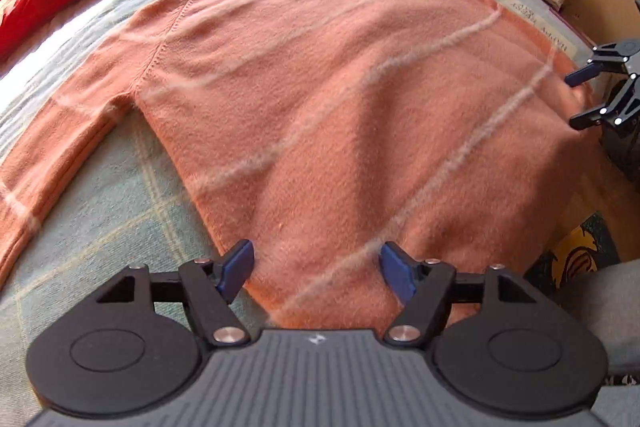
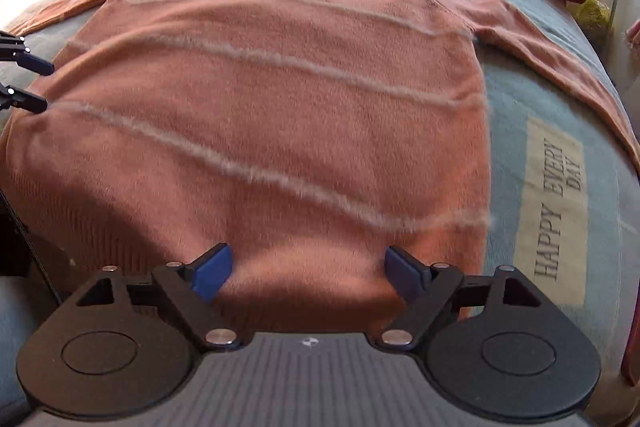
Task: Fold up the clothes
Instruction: 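Release the hem and hover both open tools over the flat sweater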
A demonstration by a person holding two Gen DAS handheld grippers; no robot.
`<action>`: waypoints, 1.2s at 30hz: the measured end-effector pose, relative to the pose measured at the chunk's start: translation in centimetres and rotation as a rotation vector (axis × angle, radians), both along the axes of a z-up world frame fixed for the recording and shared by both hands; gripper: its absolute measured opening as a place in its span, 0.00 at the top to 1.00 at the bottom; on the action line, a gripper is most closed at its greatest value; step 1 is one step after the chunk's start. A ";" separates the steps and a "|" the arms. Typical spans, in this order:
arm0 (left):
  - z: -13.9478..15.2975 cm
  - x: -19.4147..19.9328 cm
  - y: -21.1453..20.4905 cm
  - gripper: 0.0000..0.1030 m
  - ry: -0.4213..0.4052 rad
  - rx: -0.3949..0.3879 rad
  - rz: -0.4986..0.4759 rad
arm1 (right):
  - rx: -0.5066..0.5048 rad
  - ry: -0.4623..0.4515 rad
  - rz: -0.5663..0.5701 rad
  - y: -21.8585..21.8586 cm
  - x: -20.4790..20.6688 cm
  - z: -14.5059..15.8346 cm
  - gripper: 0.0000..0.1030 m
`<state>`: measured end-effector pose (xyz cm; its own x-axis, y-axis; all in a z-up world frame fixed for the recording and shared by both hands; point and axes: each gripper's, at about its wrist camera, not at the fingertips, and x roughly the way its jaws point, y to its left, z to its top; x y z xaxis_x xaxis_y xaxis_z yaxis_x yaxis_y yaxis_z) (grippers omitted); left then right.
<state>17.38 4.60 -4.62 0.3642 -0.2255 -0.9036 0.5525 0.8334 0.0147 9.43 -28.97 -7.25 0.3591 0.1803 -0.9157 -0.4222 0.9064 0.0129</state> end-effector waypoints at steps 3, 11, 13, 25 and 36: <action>1.3 0.9 -0.7 0.33 0.016 0.013 0.030 | -0.059 0.070 -0.006 -0.7 -1.2 -0.1 0.12; 0.3 2.9 -5.0 0.33 -0.058 -0.017 -0.087 | 0.037 -0.045 0.000 1.2 2.2 1.7 0.12; -0.7 1.9 -4.2 0.31 -0.033 -0.003 -0.065 | 0.020 -0.025 0.003 1.1 2.6 0.5 0.12; 3.6 3.0 -2.6 0.29 -0.123 -0.076 0.075 | 0.115 -0.073 0.063 2.8 4.4 3.1 0.08; -2.2 11.3 -0.5 0.24 -0.231 -0.057 0.028 | 0.162 -0.122 0.198 9.4 11.0 0.8 0.07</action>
<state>28.66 4.11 -6.86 0.5664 -0.2605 -0.7819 0.5163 0.8516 0.0903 20.42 -19.55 -6.48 0.4079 0.3987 -0.8214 -0.5984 0.7962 0.0893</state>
